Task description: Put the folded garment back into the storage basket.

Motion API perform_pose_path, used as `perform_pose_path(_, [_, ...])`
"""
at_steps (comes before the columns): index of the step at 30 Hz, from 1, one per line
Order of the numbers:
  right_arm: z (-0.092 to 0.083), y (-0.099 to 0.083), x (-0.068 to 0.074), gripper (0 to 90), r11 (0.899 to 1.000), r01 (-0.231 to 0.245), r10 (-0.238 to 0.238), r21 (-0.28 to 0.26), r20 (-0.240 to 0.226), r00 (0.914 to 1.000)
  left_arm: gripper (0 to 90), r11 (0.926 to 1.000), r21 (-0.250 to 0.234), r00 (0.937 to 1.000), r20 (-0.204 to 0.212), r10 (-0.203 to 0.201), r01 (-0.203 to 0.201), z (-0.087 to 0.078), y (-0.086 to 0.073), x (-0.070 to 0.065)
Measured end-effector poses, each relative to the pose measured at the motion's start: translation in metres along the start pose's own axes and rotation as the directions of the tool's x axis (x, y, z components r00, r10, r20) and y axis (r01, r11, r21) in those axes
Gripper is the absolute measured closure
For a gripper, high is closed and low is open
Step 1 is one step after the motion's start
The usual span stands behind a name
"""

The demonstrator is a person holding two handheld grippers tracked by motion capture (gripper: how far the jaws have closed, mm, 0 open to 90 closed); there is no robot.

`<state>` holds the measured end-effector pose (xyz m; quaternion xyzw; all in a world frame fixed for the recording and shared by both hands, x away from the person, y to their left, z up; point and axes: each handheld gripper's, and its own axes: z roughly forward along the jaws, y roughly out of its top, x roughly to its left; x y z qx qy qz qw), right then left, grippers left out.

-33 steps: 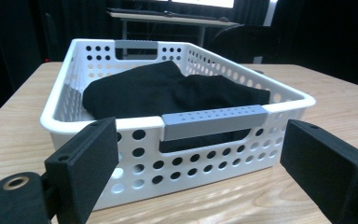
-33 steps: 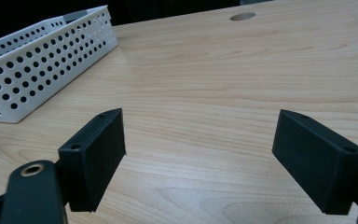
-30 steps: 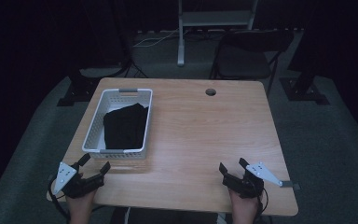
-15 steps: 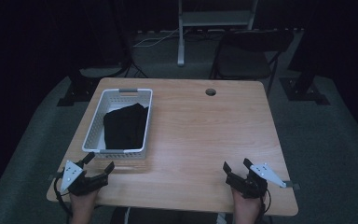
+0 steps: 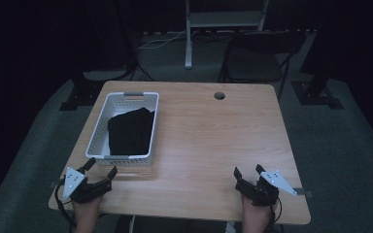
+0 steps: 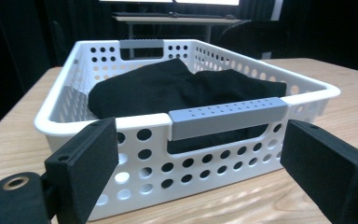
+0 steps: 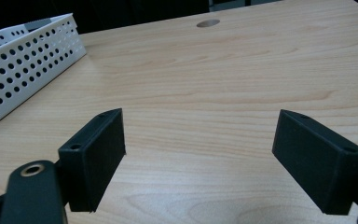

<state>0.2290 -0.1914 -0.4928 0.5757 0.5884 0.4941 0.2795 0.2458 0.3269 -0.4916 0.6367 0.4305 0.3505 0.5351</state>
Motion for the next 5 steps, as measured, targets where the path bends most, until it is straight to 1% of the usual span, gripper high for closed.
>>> perform_pose_path(2, [0.0004,0.0002,-0.0006,16.4,1.0,0.0,0.0,-0.004,0.002,1.0,11.9,1.0,-0.003,1.0,0.007,0.0,0.0,0.0004,0.0,0.0001])
perform_pose_path(5, [-0.0005,-0.0001,-0.0006,16.4,1.0,0.001,0.0,-0.031,0.027,0.9996,11.9,1.0,-0.004,1.0,0.008,0.002,-0.002,0.0007,0.0,-0.0001])
